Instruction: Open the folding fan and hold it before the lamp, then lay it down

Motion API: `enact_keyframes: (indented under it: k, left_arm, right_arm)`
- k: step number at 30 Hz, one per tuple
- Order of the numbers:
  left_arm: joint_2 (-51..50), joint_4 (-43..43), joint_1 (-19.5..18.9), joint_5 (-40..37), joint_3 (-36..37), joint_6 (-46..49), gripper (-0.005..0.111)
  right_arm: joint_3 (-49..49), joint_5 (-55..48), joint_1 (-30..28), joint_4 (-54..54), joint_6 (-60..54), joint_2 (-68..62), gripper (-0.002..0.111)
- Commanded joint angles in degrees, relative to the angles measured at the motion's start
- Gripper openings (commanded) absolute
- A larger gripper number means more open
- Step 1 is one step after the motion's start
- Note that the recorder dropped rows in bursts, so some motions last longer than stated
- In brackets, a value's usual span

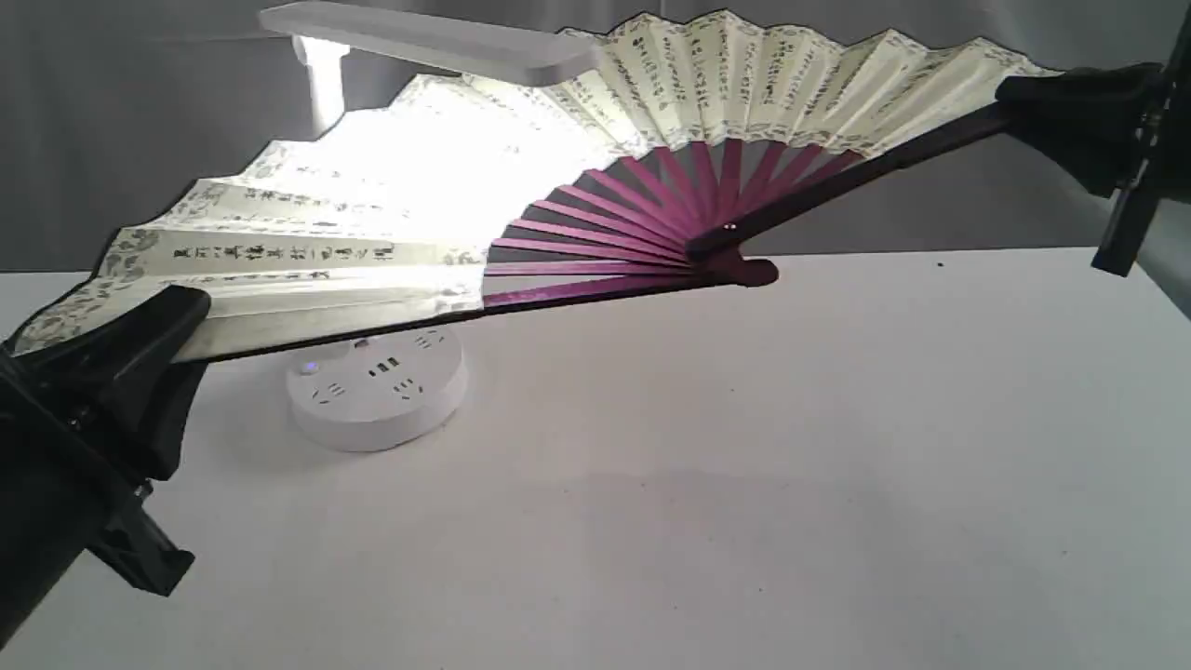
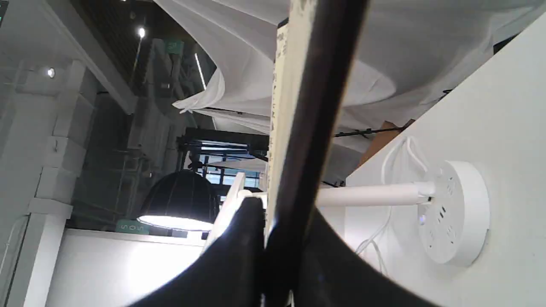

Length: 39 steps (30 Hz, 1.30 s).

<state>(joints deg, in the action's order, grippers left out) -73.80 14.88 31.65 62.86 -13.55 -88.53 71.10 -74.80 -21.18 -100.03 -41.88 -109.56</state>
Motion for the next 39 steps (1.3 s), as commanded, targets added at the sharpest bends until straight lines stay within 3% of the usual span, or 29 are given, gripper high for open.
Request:
enact_keyframes:
  k: [1, 18, 27, 39]
  left_arm:
    - [1.5, 6.7, -0.3, 6.7, 0.1, -4.4, 0.0]
    - [1.5, 6.2, -0.3, 6.6, 0.1, -4.3, 0.0]
    - [1.5, 5.4, -0.3, 2.6, 0.1, -7.1, 0.0]
    - [1.5, 3.9, -0.3, 2.6, 0.1, -7.1, 0.0]
  right_arm:
    - [0.0, 4.8, -1.0, 0.1, -2.6, 0.2, 0.0]
    - [0.0, 4.8, -1.0, 0.4, -2.6, 0.2, 0.0]
    - [0.0, 4.8, -1.0, 2.2, -2.8, 0.2, 0.0]
    - [0.0, 4.8, -4.3, 7.1, -1.2, 0.1, 0.0]
